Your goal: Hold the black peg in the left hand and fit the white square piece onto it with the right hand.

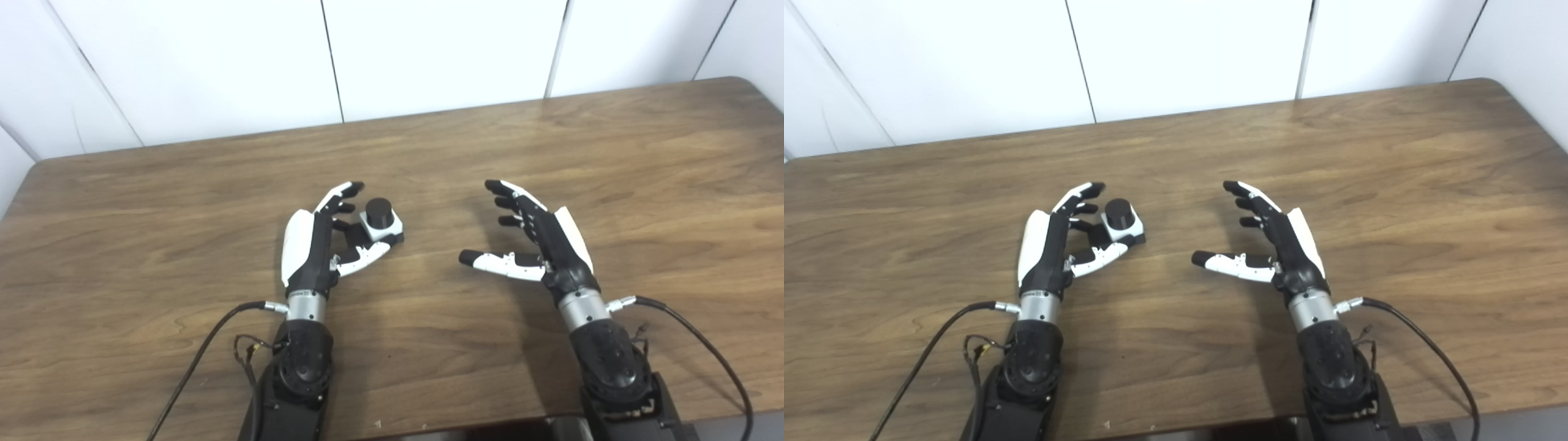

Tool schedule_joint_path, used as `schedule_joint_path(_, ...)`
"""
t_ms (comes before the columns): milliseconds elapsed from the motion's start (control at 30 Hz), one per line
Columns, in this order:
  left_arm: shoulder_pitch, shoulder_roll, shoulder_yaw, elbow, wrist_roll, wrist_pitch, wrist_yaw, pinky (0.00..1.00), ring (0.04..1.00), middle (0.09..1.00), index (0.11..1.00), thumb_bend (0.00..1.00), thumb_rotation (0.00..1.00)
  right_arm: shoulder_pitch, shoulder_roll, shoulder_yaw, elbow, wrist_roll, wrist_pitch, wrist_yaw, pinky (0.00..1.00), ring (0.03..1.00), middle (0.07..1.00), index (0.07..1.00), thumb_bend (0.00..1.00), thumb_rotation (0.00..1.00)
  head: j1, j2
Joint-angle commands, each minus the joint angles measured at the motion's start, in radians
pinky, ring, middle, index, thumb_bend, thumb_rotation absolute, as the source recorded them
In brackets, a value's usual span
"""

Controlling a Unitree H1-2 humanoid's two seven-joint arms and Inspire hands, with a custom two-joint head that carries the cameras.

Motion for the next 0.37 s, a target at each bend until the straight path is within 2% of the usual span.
schedule_joint_path(0,0.069,0.010,-0.005,0.002,-0.038,0.025,-0.048,0.73,0.867,0.925,0.988,0.71,0.33,-0.017,0.011,0.000,-0.024,0.011,-0.052,-0.018,0.79,0.868,0.876,0.833,0.79,0.28,0.000,0.000)
schedule_joint_path(100,0.074,0.025,-0.018,-0.024,-0.052,0.030,-0.080,0.78,0.922,0.974,0.999,0.77,0.36,-0.017,0.012,0.002,-0.021,0.015,-0.050,-0.023,0.81,0.871,0.878,0.832,0.79,0.28,0.001,-0.002)
schedule_joint_path(233,0.084,0.038,-0.021,-0.043,-0.078,0.000,-0.093,0.86,0.964,0.992,1.000,0.82,0.36,-0.018,0.012,0.004,-0.016,0.016,-0.053,-0.028,0.81,0.871,0.877,0.830,0.79,0.28,0.003,-0.006)
schedule_joint_path(333,0.093,0.037,-0.016,-0.052,-0.093,-0.026,-0.086,0.84,0.952,0.981,1.000,0.81,0.35,-0.018,0.012,0.004,-0.012,0.020,-0.058,-0.028,0.82,0.875,0.878,0.831,0.79,0.28,0.003,-0.009)
